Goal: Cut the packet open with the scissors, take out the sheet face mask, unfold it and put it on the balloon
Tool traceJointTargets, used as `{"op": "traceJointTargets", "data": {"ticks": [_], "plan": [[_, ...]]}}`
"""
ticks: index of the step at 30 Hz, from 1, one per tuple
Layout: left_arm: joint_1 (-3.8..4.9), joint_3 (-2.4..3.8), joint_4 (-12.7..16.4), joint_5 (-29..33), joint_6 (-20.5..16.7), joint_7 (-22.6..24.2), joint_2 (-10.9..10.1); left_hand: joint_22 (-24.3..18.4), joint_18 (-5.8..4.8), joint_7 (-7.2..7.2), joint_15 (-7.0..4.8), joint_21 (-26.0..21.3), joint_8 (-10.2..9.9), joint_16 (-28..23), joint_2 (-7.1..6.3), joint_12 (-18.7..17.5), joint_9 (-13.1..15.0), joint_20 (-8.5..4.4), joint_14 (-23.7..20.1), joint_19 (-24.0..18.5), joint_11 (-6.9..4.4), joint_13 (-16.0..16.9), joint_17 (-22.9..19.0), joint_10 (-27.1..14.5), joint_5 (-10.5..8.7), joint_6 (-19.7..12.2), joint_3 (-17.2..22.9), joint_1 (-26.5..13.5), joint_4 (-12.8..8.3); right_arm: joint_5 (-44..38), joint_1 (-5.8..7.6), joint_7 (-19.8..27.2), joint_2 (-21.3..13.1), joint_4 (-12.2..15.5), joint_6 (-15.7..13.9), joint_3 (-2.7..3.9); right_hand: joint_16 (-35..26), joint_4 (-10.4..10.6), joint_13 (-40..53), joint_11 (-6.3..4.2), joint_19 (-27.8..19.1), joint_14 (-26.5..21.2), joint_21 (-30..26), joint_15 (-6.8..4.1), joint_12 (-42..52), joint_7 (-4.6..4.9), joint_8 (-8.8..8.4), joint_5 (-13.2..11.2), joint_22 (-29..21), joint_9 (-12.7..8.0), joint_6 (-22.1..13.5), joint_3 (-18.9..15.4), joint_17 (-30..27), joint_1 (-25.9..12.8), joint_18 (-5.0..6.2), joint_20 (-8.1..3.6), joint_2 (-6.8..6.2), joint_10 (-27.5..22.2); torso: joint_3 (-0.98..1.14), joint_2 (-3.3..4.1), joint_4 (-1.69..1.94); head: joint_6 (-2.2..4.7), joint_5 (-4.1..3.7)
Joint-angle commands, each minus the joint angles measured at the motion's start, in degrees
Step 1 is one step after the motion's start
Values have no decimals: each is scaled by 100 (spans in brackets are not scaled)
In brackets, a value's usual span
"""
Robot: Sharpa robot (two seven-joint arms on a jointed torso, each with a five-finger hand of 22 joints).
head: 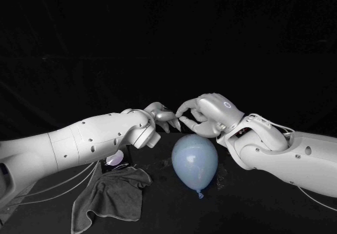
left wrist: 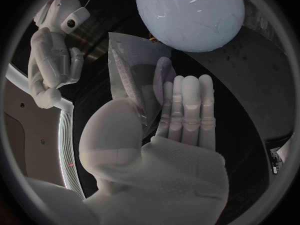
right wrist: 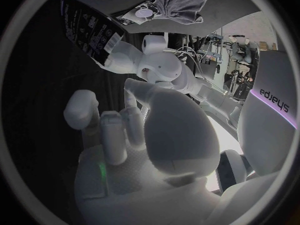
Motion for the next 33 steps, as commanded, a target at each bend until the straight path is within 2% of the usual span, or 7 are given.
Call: {"op": "traceJointTargets", "data": {"ticks": [1,8,14,23,26,28,33], "plan": [[15,4,-8,-88,122,-129,32,22,77,-6,-64,39,31,30,-10,-27,13,1,-8,-39,-198,10,5,244,40,41,633,-71,-681,-553,3,-341,74,0,796,3,32,21,697,-13,63,538,91,-47,88,0,-44,-56,801,12,56,-51,1347,-26,-108,-2,48,184,-8,-2,-7,-7,-5],[17,4,-2,-80,149,-138,43,22,77,-6,-64,39,31,30,-10,-27,13,1,-8,-39,-198,10,5,244,40,41,633,-71,-681,-815,0,-811,243,-157,1258,2,49,44,772,-25,120,575,204,-59,157,-15,-59,-113,824,14,73,-80,1414,-74,-127,-11,75,228,-13,4,3,-8,-24],[17,5,32,-59,167,-137,25,22,77,-6,-64,39,31,30,-10,-27,13,1,-8,-39,-198,10,5,244,40,41,633,-71,-681,-950,-7,-1132,339,-262,1393,-1,48,72,781,-28,126,573,220,-64,162,-19,-80,-150,824,10,65,-96,1410,-113,-128,-15,91,233,-11,5,-3,-21,-22],[17,5,103,-35,196,-150,-1,32,76,-7,-65,55,31,39,-10,-28,16,0,-4,-45,-199,12,5,247,56,43,634,-84,-679,-1072,-15,-1486,427,-426,1235,-2,47,93,782,-30,131,572,235,-67,160,-20,-103,-177,825,5,51,-83,1408,-126,-130,-19,131,232,-5,-2,-2,-38,-24],[17,5,120,-33,199,-155,-7,34,76,-7,-65,60,31,42,-9,-29,17,-1,-4,-47,-199,13,5,247,60,44,635,-86,-680,-1082,-17,-1551,432,-444,1110,-3,48,106,787,-30,137,574,252,-69,162,-18,-119,-188,828,3,42,-54,1412,-123,-132,-21,179,233,-3,-1,-4,-37,-24],[17,5,131,-34,196,-158,-12,35,76,-8,-65,62,31,43,-9,-29,18,-1,-3,-48,-199,13,5,247,61,44,636,-86,-680,-1086,-20,-1597,435,-454,1070,-2,49,124,795,-26,144,578,278,-68,162,-11,-151,-323,831,-2,27,35,1419,-119,-135,-24,250,235,-2,1,-4,-34,-33],[17,5,161,-50,191,-164,-25,38,77,-8,-66,66,31,45,-6,-29,19,-2,-3,-49,-200,14,5,248,64,44,638,-86,-680,-1085,-22,-1689,457,-507,1143,-2,50,129,798,-25,144,579,281,-68,164,-10,-155,-334,831,-2,27,47,1422,-124,-135,-24,256,236,-2,-3,-5,-34,-44]]}}
